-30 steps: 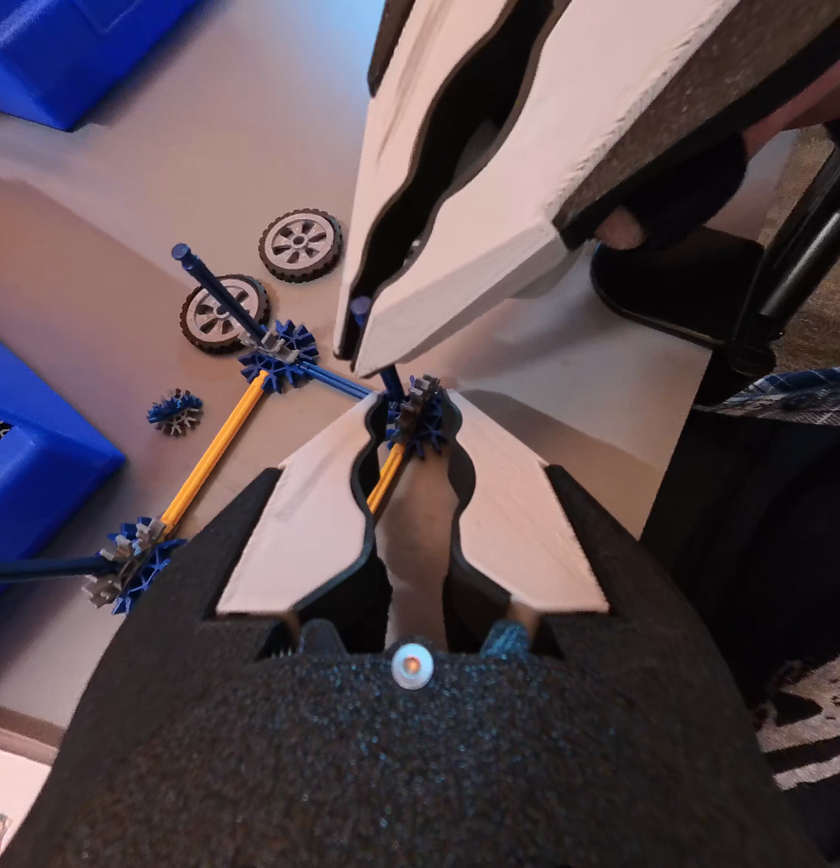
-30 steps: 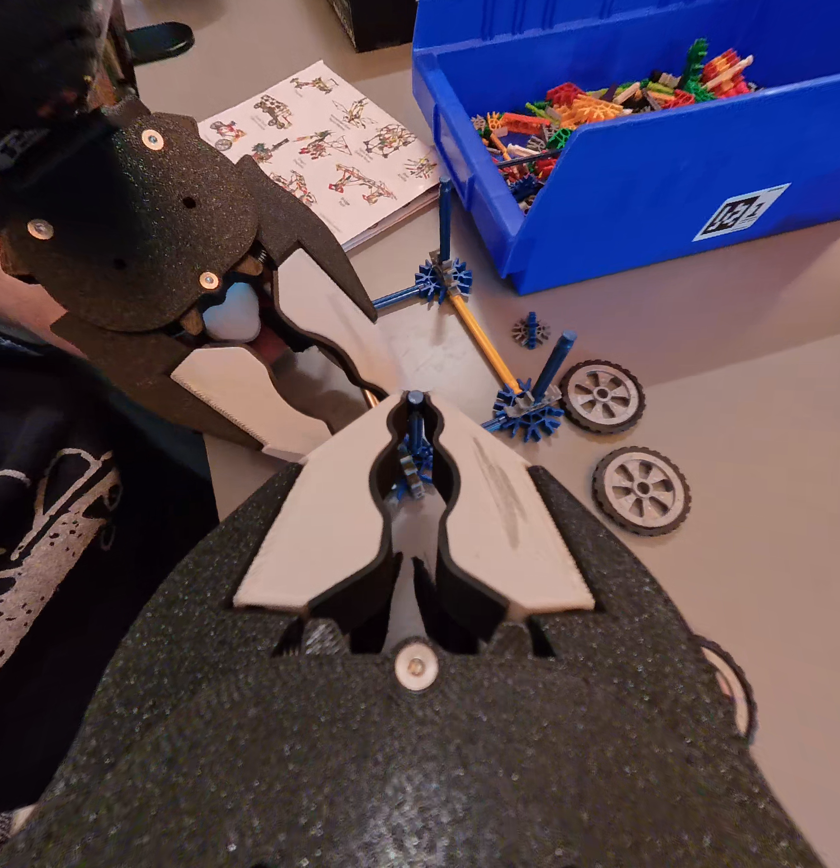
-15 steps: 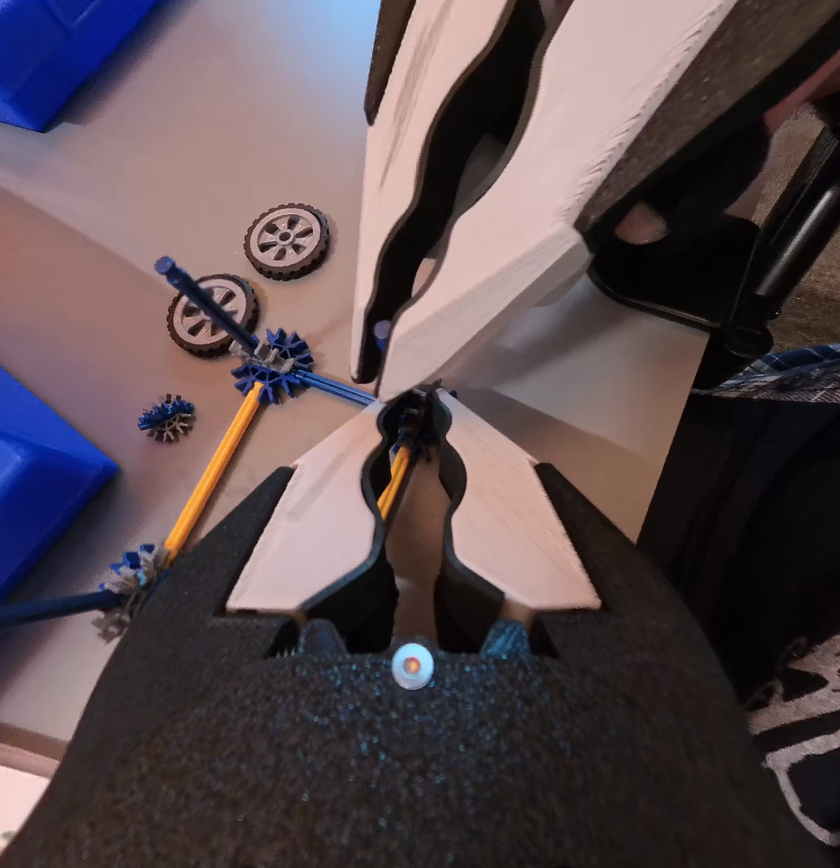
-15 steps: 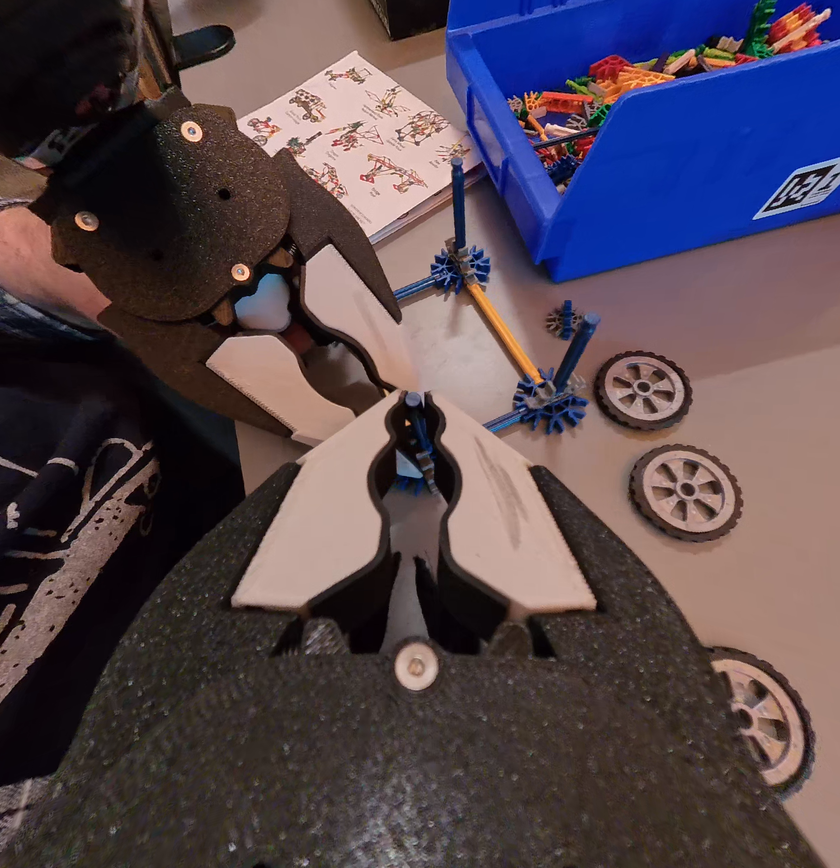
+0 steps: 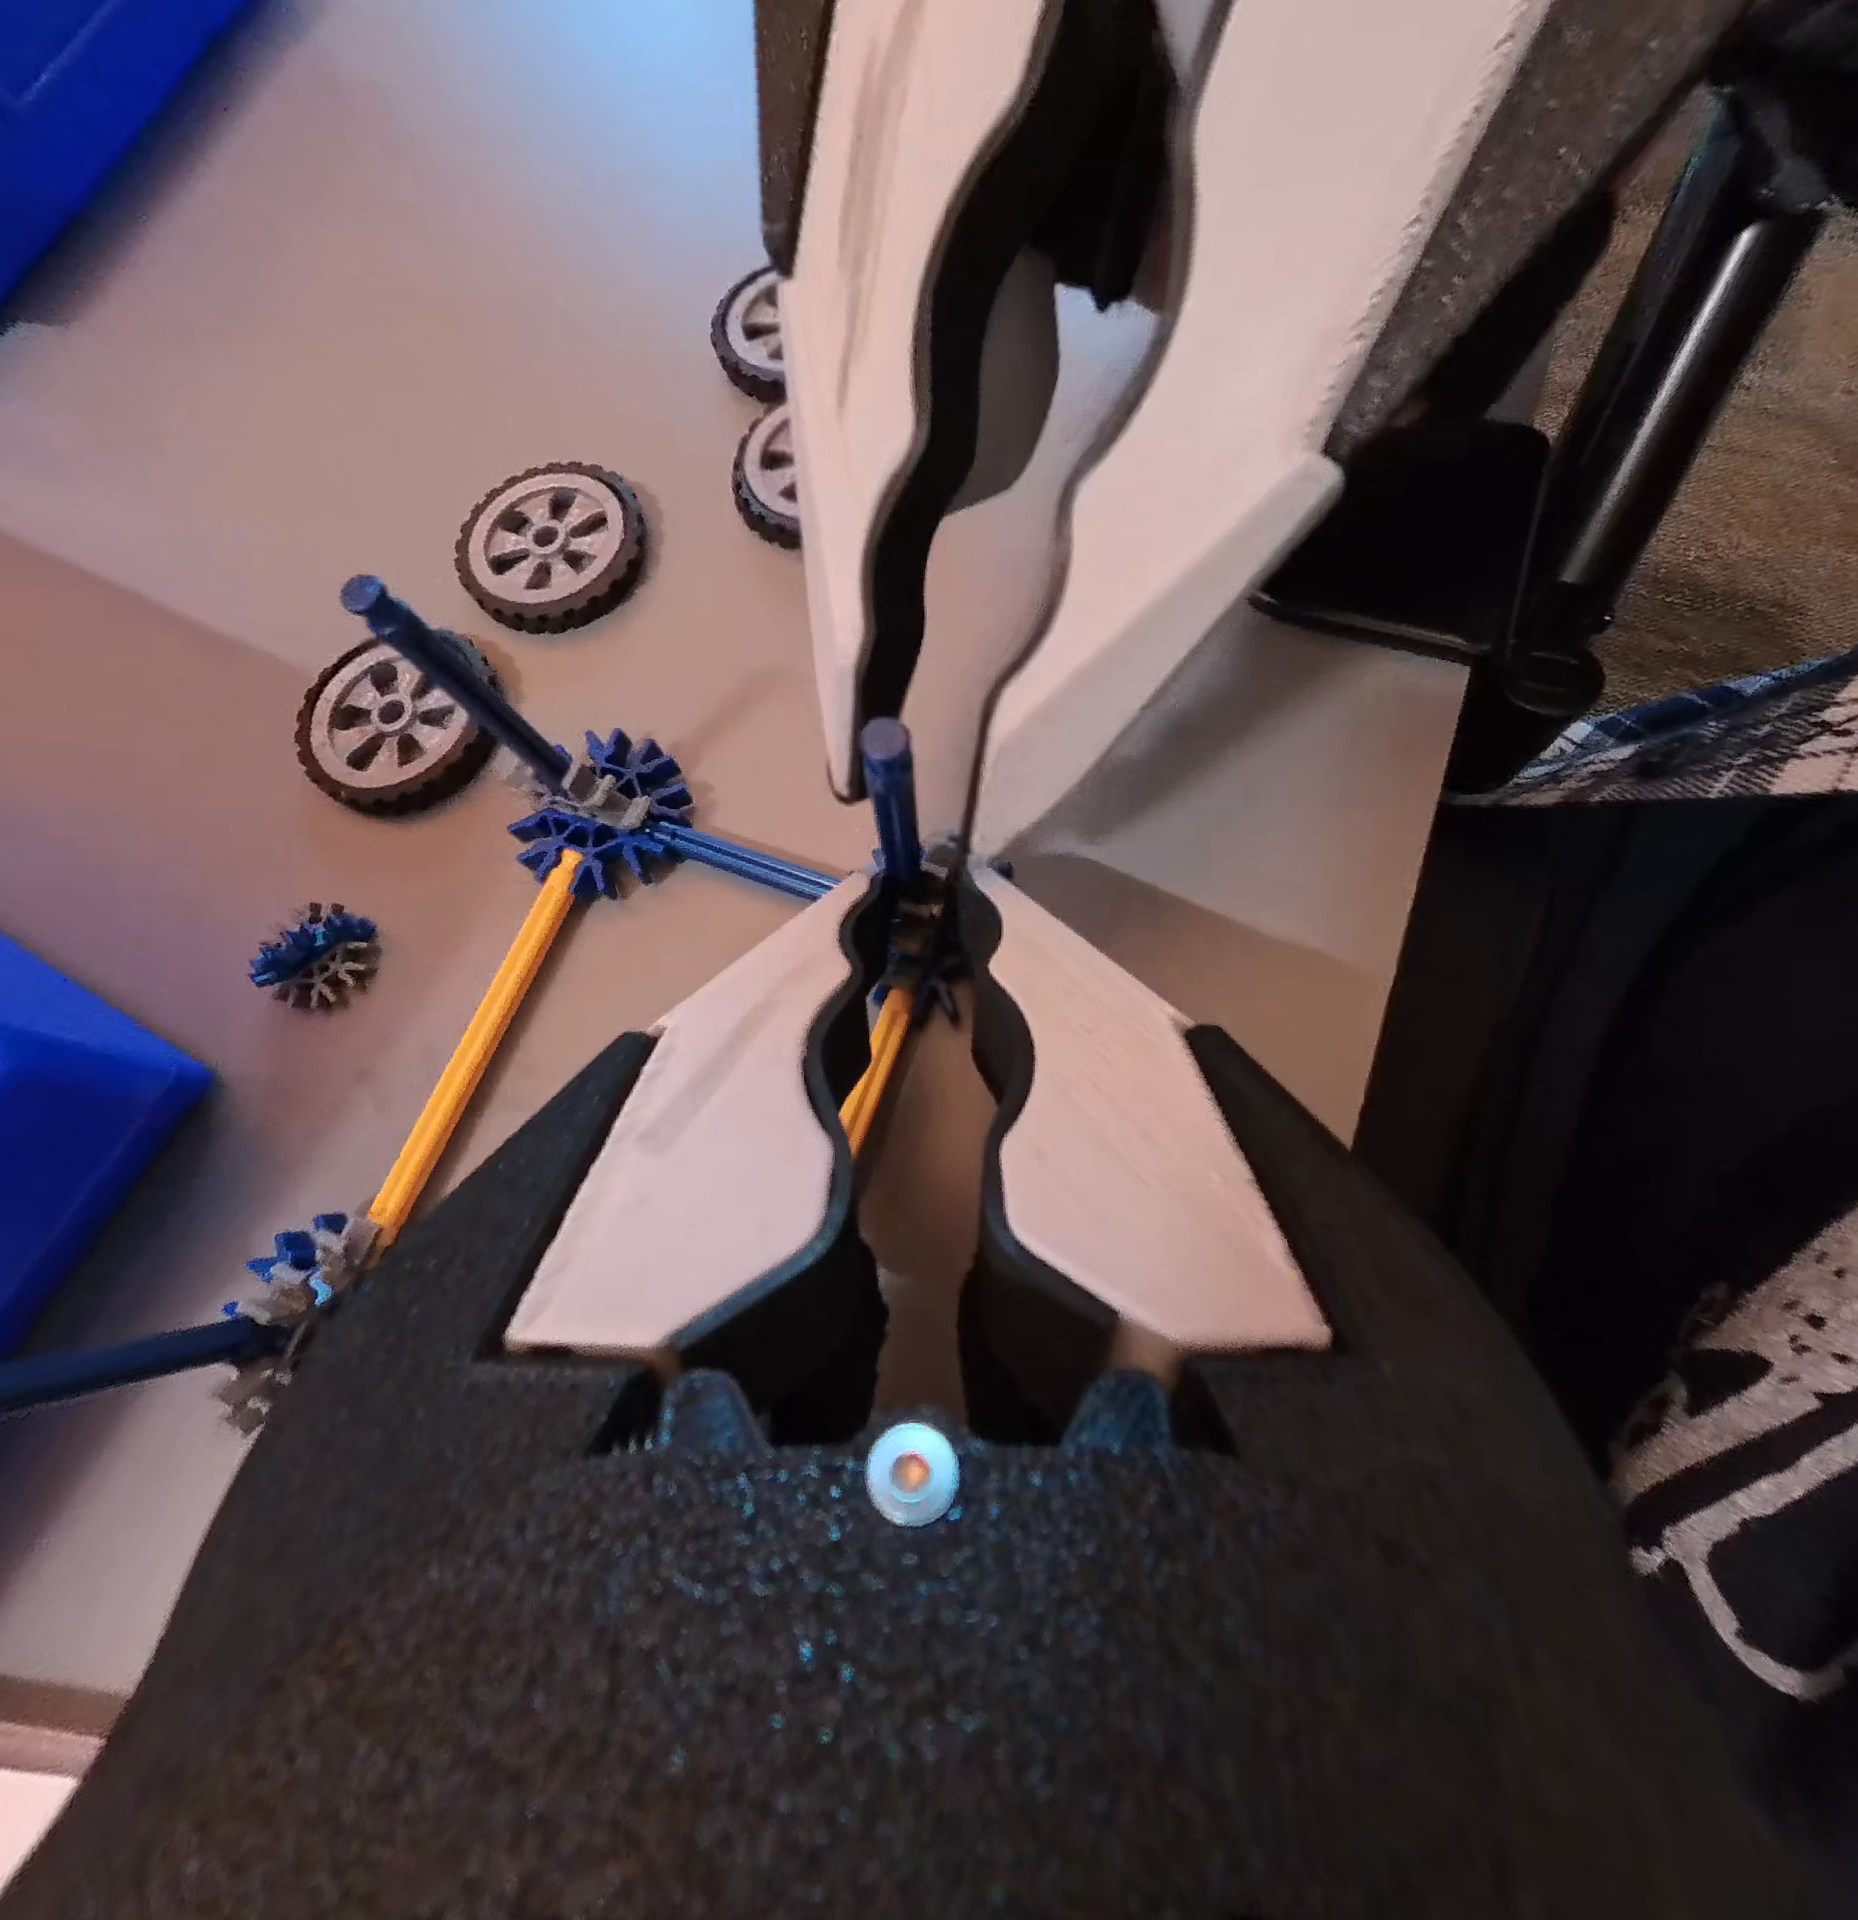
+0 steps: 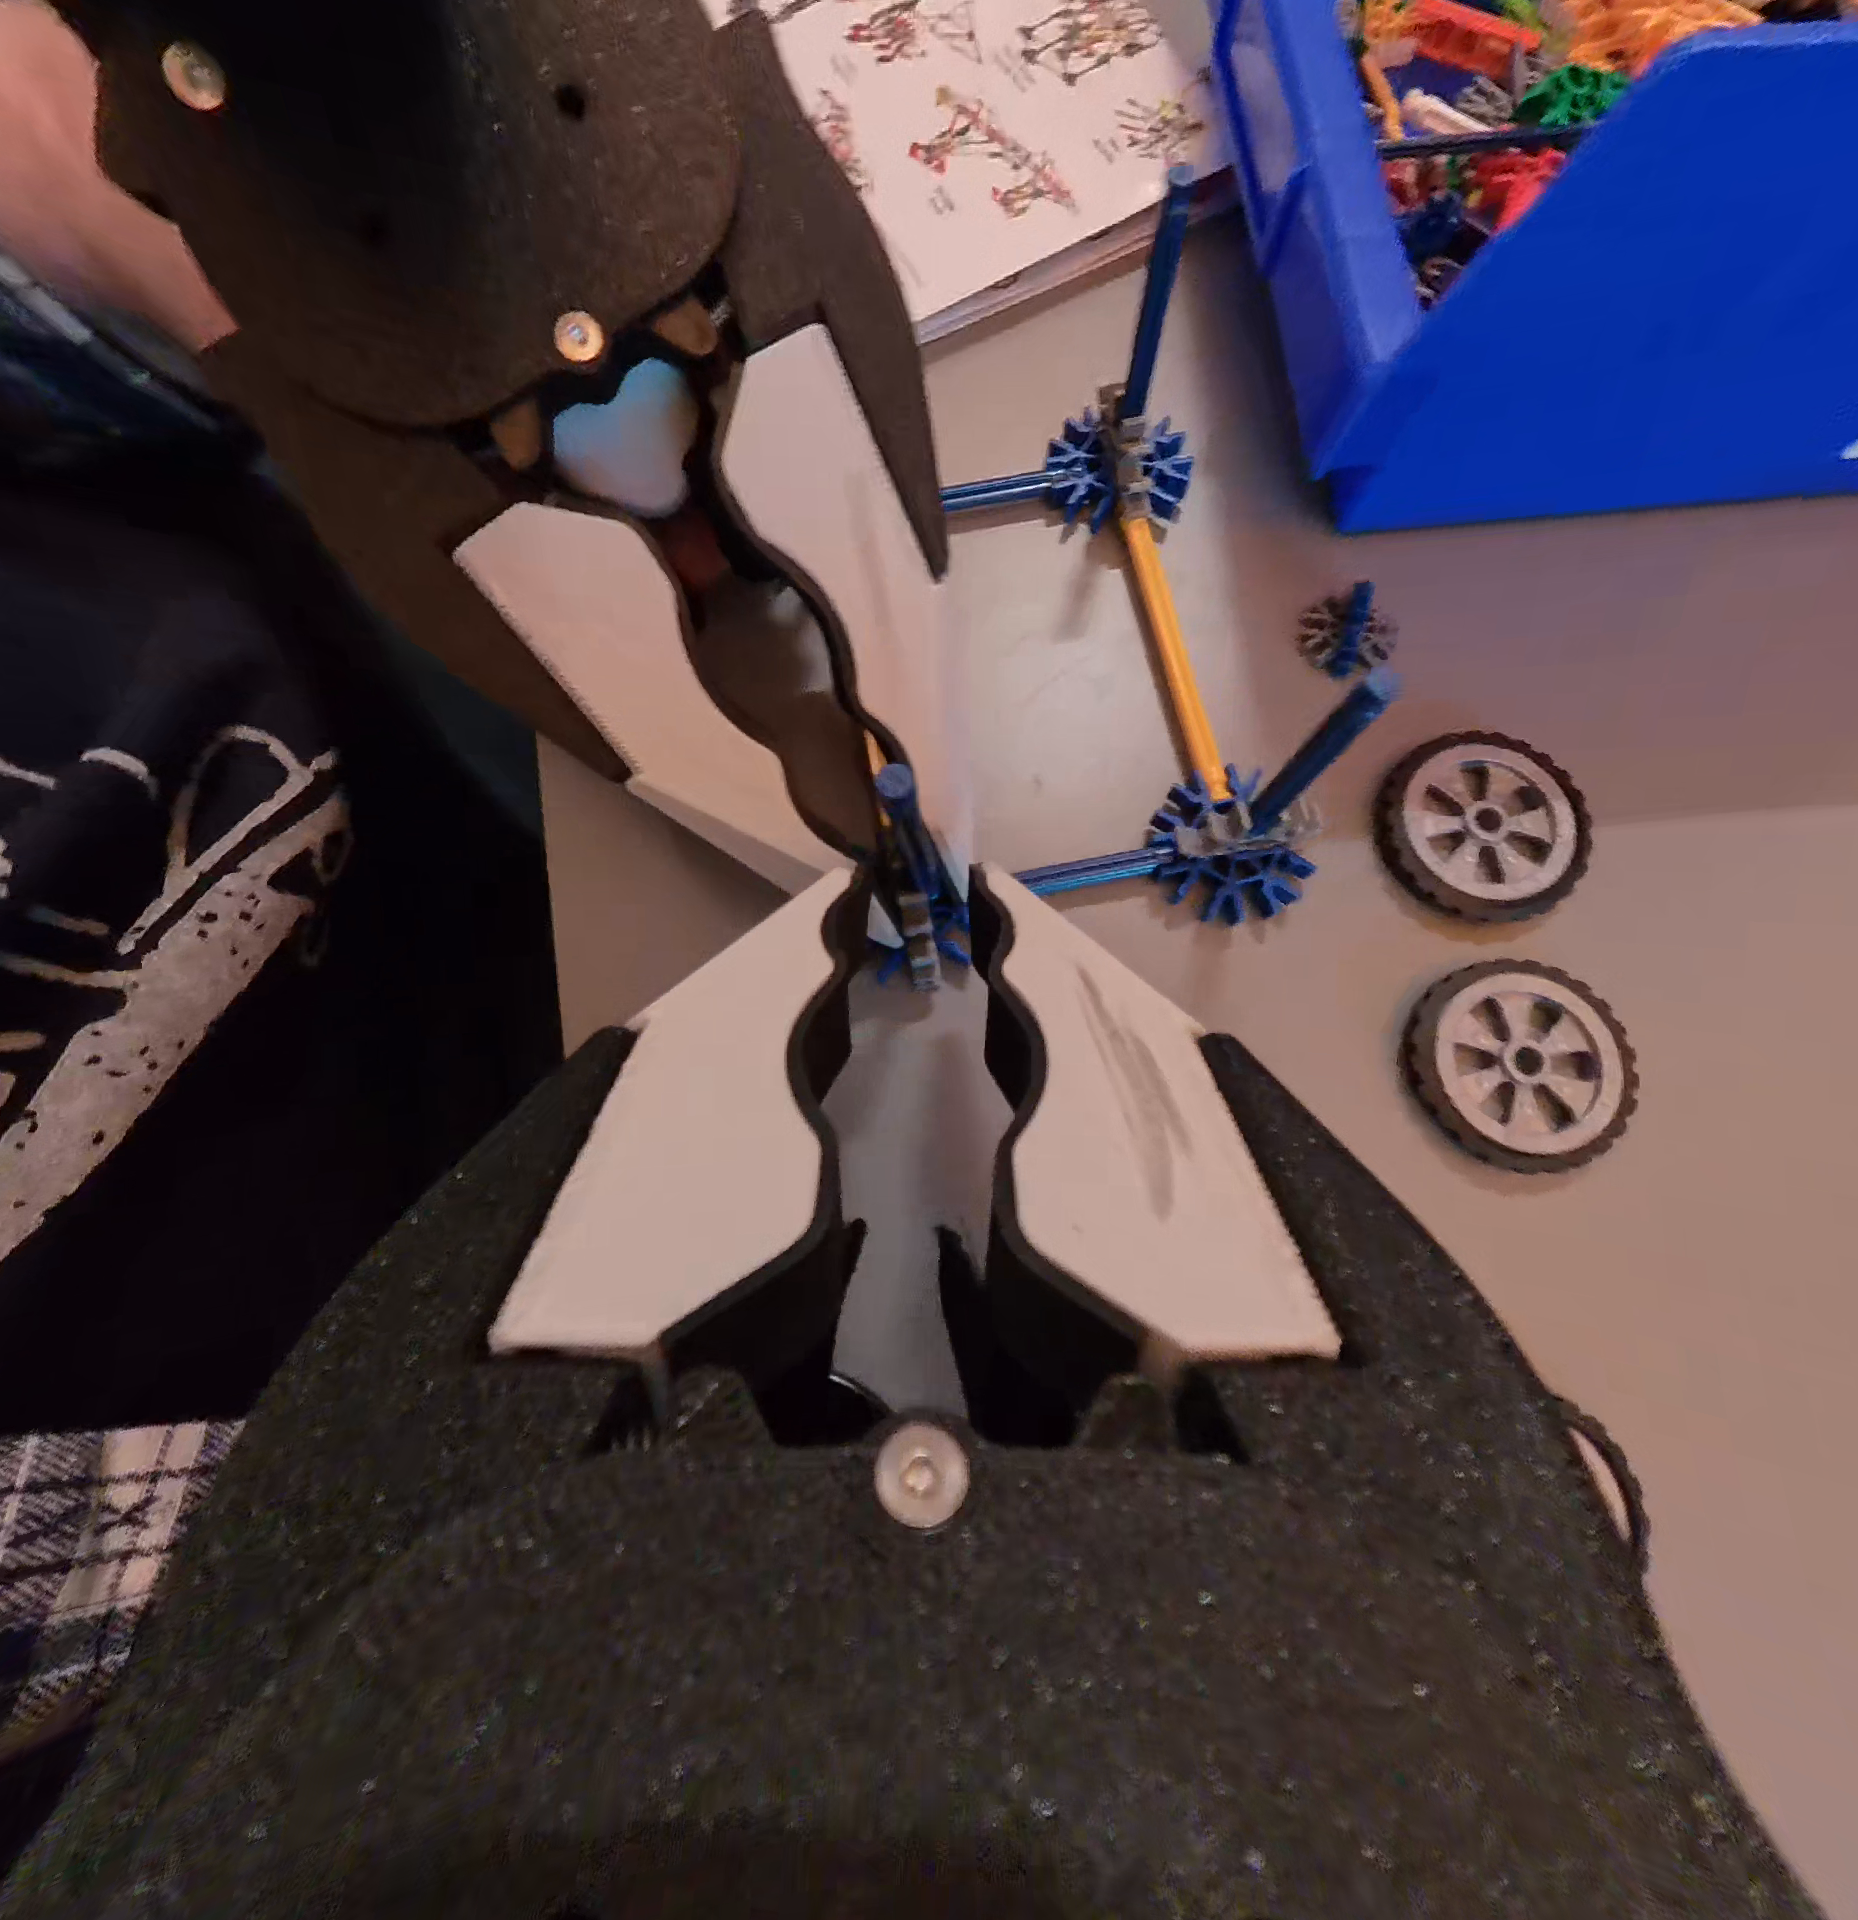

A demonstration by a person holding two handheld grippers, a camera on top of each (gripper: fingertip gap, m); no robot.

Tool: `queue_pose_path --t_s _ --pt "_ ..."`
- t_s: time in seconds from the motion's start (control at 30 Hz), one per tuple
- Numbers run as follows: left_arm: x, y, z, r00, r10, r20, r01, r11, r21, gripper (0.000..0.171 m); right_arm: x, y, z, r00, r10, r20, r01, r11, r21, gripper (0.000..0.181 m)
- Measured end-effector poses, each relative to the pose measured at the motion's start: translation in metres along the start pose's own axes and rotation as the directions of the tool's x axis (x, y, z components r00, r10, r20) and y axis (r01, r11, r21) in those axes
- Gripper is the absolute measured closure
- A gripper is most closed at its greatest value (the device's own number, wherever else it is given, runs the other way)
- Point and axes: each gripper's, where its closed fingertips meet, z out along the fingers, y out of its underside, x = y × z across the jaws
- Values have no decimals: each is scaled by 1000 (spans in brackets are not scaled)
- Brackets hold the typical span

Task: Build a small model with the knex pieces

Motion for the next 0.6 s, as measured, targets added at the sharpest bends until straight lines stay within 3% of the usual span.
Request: queue_pose_path --t_s 0.6 --pt "4 2 -3 998 25 -60 -26 1000 -4 162 -9 12 8 990 -141 -15 140 988 -63 169"
